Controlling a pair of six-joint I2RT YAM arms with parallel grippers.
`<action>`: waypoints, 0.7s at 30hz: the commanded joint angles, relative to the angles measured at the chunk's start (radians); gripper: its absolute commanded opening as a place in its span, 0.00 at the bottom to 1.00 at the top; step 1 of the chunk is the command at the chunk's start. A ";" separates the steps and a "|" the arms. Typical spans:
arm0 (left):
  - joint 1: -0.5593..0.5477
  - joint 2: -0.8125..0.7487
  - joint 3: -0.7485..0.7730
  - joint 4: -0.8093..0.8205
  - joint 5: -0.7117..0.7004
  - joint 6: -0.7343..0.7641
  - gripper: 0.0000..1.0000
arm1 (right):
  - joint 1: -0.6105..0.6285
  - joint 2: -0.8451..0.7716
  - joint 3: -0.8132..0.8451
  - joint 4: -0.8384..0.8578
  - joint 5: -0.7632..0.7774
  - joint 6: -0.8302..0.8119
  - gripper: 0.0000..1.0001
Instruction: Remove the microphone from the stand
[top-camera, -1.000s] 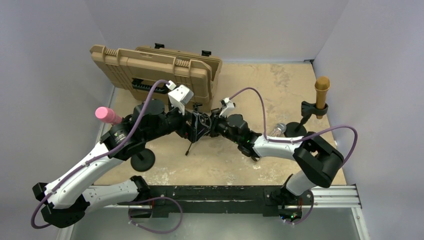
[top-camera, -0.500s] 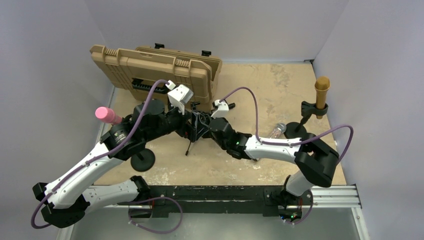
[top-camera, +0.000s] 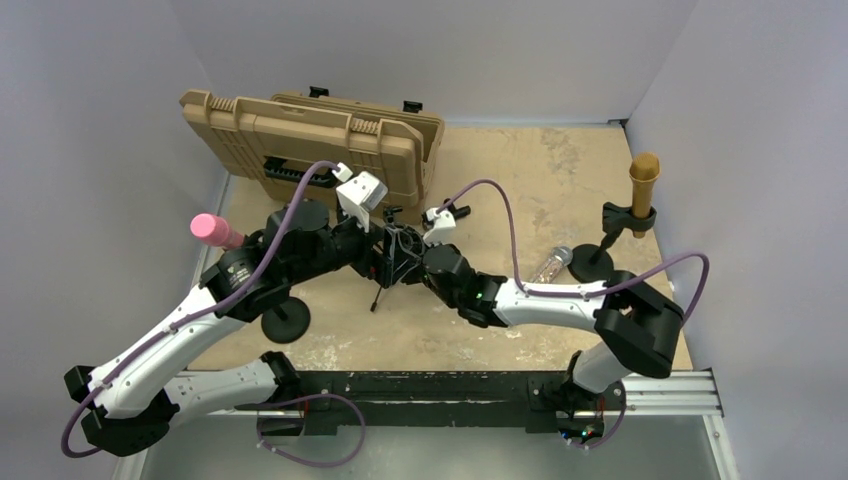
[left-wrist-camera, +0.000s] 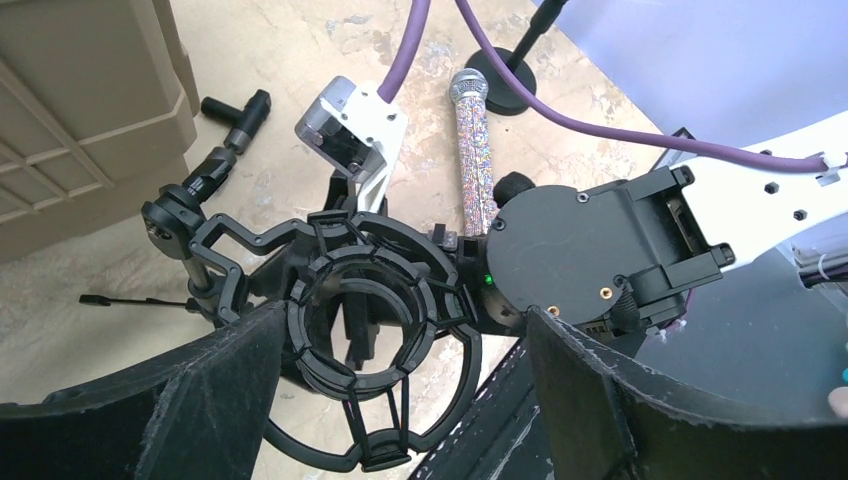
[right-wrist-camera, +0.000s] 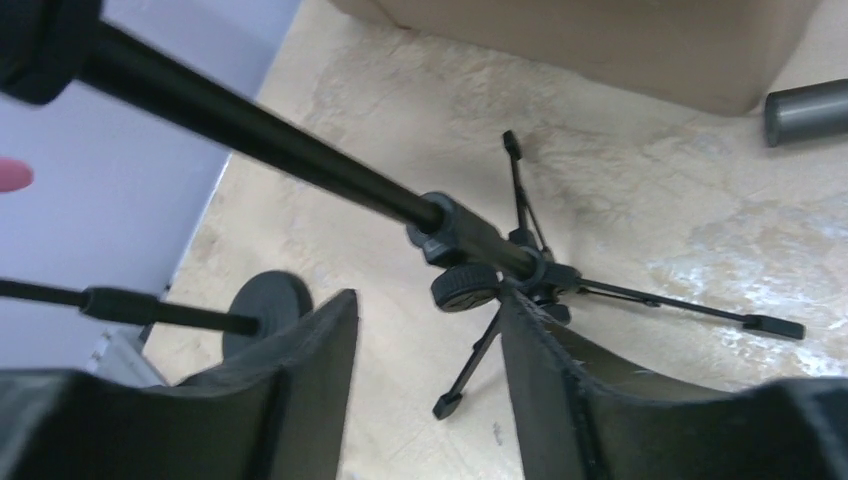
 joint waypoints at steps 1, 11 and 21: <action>-0.004 -0.003 0.027 -0.011 0.025 -0.020 0.87 | -0.011 -0.074 -0.057 0.106 -0.116 -0.007 0.55; -0.004 0.012 0.040 0.003 0.030 -0.022 0.87 | -0.263 -0.218 -0.307 0.471 -0.583 0.190 0.62; -0.004 0.015 0.050 -0.008 0.039 -0.029 0.88 | -0.346 -0.005 -0.323 0.800 -0.879 0.471 0.59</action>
